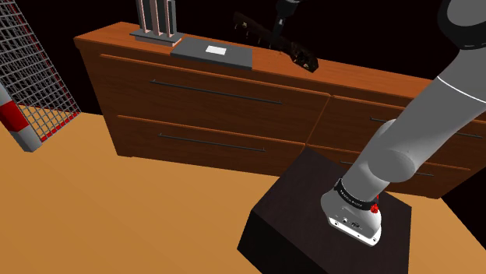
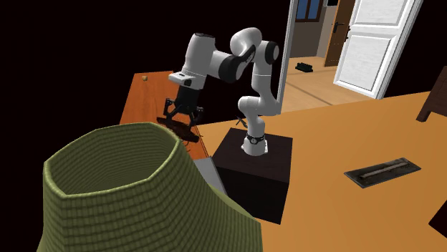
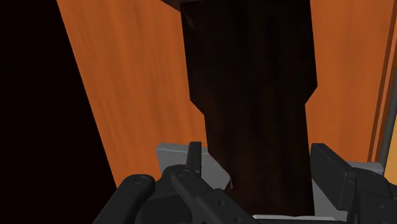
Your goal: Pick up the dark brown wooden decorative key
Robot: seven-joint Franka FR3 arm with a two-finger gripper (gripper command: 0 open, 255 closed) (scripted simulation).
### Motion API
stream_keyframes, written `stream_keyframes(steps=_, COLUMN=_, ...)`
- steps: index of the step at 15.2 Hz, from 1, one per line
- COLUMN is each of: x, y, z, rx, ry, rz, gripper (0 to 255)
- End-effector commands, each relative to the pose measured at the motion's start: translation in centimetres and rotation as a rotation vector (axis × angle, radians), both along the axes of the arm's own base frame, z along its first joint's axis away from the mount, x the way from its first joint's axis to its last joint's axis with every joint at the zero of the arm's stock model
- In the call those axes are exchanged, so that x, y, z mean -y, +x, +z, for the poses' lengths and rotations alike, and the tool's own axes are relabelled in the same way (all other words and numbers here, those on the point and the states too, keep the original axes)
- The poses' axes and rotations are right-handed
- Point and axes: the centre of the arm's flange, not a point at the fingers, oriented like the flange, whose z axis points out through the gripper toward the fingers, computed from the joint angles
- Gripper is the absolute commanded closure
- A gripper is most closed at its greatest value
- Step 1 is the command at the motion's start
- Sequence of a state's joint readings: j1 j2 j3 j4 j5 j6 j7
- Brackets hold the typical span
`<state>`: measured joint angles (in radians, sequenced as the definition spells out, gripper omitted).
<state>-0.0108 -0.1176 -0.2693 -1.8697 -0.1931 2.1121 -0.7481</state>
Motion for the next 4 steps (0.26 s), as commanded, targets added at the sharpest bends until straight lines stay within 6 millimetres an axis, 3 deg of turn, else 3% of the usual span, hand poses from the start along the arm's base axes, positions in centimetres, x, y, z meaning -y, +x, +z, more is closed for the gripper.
stream_keyframes(steps=1, x=0.00, y=-0.12, z=1.32, rx=0.001, ry=0.000, rz=0.000, gripper=255)
stream_keyframes(steps=4, x=-0.01, y=-0.12, z=1.93, rx=0.001, ry=0.000, rz=0.000, gripper=255)
